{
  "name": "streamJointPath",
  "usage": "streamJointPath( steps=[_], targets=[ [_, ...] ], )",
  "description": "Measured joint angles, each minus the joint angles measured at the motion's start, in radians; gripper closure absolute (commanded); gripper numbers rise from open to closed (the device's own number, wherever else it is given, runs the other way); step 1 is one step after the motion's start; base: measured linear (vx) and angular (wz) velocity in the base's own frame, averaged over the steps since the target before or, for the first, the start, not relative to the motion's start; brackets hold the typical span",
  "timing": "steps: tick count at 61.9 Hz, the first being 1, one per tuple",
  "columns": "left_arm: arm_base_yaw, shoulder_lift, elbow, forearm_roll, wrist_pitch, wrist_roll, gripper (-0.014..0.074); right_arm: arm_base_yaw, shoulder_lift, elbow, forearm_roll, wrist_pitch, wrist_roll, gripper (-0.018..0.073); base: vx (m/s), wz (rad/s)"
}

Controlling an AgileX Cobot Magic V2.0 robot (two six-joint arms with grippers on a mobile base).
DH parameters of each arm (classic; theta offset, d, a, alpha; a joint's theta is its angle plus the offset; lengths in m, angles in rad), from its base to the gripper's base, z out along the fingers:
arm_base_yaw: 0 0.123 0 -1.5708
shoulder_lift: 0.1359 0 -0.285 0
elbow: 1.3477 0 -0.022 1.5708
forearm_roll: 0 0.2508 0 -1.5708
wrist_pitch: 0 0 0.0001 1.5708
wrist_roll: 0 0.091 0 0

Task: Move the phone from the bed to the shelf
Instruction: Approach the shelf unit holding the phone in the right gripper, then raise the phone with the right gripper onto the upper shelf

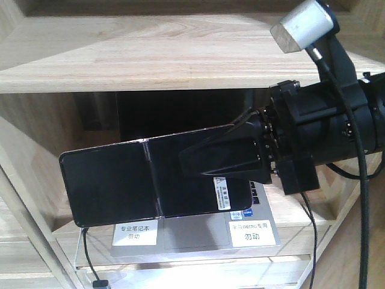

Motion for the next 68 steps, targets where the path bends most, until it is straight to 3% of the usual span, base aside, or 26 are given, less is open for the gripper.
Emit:
streamJointPath(
  steps=[37, 50, 68],
  targets=[
    [0.000, 0.000, 0.000, 0.000, 0.000, 0.000, 0.0595, 0.000, 0.000, 0.000, 0.011, 0.000, 0.000, 0.0561, 0.00, 0.00],
    [0.000, 0.000, 0.000, 0.000, 0.000, 0.000, 0.0595, 0.000, 0.000, -0.001, 0.082, 0.000, 0.000, 0.0561, 0.00, 0.00],
    [0.000, 0.000, 0.000, 0.000, 0.000, 0.000, 0.0595, 0.000, 0.001, -0.164, 0.096, -0.036, -0.001, 0.0561, 0.00, 0.00]
  ],
)
